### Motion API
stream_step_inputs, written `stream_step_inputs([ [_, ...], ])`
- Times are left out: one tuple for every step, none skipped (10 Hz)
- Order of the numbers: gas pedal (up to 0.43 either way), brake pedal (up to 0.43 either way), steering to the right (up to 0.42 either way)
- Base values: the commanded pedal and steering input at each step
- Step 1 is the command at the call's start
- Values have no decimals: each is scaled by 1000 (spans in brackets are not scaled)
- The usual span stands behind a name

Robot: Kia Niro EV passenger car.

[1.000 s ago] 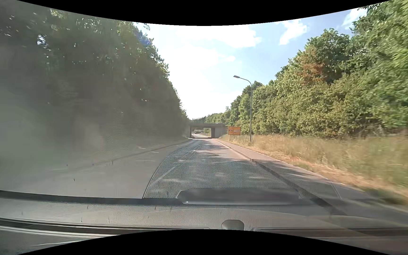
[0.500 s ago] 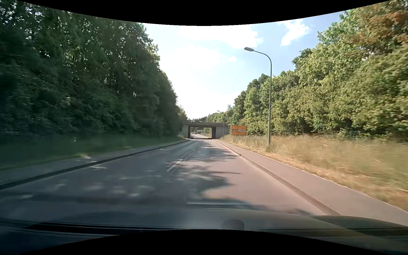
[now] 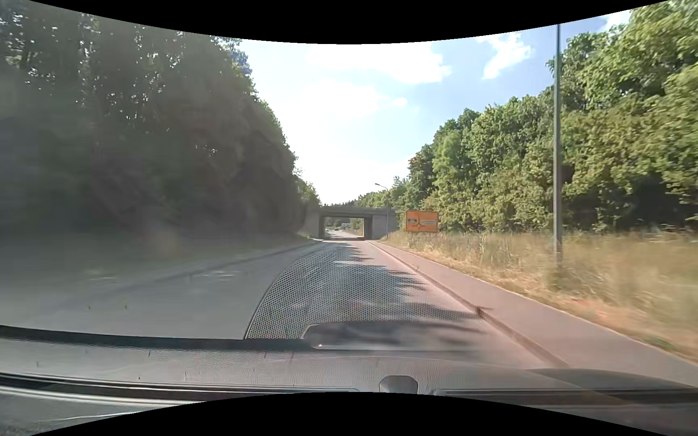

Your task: Follow the waypoints while adhering to traffic rules and regulations

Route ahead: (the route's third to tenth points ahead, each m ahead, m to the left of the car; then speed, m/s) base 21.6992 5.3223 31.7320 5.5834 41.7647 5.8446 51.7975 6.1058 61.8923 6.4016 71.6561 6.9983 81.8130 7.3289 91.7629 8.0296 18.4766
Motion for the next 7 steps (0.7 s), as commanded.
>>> stream_step_inputs([
  [79,6,-6],
  [67,6,-5],
  [67,6,-5],
  [67,6,-5],
  [67,6,-5],
  [67,6,-5],
  [67,6,-5],
])
